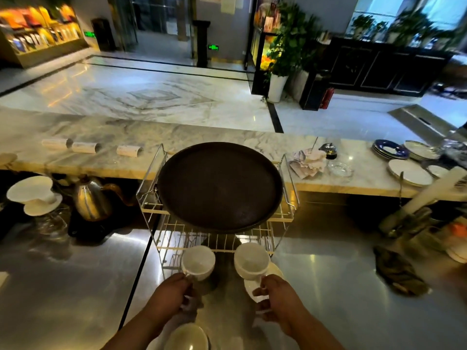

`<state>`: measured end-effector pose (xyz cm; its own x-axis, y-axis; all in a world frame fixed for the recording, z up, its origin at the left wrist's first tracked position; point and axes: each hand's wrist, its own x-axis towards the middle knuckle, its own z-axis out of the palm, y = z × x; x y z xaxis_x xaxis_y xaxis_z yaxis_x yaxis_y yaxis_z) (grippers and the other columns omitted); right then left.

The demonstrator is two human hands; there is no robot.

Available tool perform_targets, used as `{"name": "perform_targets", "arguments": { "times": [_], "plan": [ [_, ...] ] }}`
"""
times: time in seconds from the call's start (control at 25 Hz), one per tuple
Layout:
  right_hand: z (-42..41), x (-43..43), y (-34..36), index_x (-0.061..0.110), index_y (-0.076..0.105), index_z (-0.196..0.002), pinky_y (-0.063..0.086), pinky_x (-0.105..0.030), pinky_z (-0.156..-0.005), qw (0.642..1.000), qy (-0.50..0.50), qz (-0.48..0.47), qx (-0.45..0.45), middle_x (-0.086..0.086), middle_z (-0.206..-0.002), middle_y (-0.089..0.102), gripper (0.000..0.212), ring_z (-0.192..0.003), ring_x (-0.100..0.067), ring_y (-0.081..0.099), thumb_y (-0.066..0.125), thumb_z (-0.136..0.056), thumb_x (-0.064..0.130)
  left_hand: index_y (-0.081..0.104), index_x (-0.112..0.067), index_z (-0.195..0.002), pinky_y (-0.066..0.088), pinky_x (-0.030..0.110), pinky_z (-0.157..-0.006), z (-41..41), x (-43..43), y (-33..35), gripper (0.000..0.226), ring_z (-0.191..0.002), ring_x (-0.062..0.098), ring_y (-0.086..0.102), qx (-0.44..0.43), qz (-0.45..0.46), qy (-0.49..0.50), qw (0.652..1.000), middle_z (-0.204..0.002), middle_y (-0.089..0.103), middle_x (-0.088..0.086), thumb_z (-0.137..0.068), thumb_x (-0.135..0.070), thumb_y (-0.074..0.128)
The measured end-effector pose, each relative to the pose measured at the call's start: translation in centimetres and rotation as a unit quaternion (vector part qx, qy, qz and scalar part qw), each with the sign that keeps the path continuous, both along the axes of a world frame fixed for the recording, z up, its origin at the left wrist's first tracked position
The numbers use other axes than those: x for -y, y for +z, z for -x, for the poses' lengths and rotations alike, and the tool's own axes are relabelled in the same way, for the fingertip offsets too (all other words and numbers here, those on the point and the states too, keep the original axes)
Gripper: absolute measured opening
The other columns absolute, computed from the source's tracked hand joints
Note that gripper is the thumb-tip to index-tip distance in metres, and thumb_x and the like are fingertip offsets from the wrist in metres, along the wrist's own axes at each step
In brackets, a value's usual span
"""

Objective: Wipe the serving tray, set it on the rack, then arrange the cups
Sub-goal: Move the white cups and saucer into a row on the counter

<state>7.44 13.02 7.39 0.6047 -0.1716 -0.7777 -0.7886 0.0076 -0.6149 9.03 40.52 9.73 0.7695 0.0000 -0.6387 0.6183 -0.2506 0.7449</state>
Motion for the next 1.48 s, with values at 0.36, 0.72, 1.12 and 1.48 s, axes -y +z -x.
{"name": "perform_targets", "arguments": {
  "times": [0.36, 0.72, 1.12, 1.48],
  "plan": [
    [3.6, 10.0, 1.3, 0.007, 0.061, -0.104, 0.050, -0.030, -0.056, 0.999, -0.031, -0.010, 0.033, -0.013, -0.087, 0.072, 0.026, -0.057, -0.021, 0.061, 0.044, -0.103, 0.026, 0.070, -0.014, -0.106, 0.048, 0.027, -0.058, 2.2, 9.8, 0.8, 0.026, -0.068, 0.020, 0.065, 0.000, -0.024, -0.020, 0.999, -0.095, 0.076, 0.017, -0.106, -0.030, 0.050],
    [7.4, 23.4, 1.9, 0.011, 0.062, -0.102, 0.051, -0.041, -0.068, 0.998, -0.038, 0.012, 0.044, -0.019, -0.100, 0.071, 0.022, -0.076, -0.031, 0.065, 0.047, -0.103, 0.027, 0.069, -0.017, -0.105, 0.049, 0.027, -0.062, 5.2, 22.5, 0.6, 0.027, -0.072, 0.021, 0.064, -0.007, -0.062, -0.031, 0.998, -0.088, 0.079, 0.009, -0.105, -0.035, 0.049],
    [7.0, 28.1, 2.2, 0.004, 0.062, -0.103, 0.051, -0.031, -0.051, 0.997, -0.073, -0.027, 0.019, -0.018, -0.096, 0.066, 0.026, -0.067, -0.027, 0.060, 0.050, -0.099, 0.027, 0.067, -0.013, -0.103, 0.051, 0.030, -0.067, 6.2, 29.4, 0.2, 0.029, -0.079, 0.025, 0.066, -0.008, -0.059, -0.012, 0.998, -0.085, 0.079, 0.007, -0.105, -0.034, 0.048],
    [4.3, 28.8, 1.1, 0.008, 0.064, -0.099, 0.051, -0.026, -0.047, 0.996, -0.091, 0.008, 0.010, -0.016, -0.091, 0.067, 0.026, -0.061, -0.022, 0.063, 0.044, -0.101, 0.025, 0.070, -0.018, -0.095, 0.052, 0.034, -0.070, 1.1, 31.6, -3.5, 0.030, -0.082, 0.027, 0.069, 0.009, -0.043, -0.049, 0.998, -0.087, 0.078, 0.004, -0.106, -0.034, 0.046]
  ]
}}
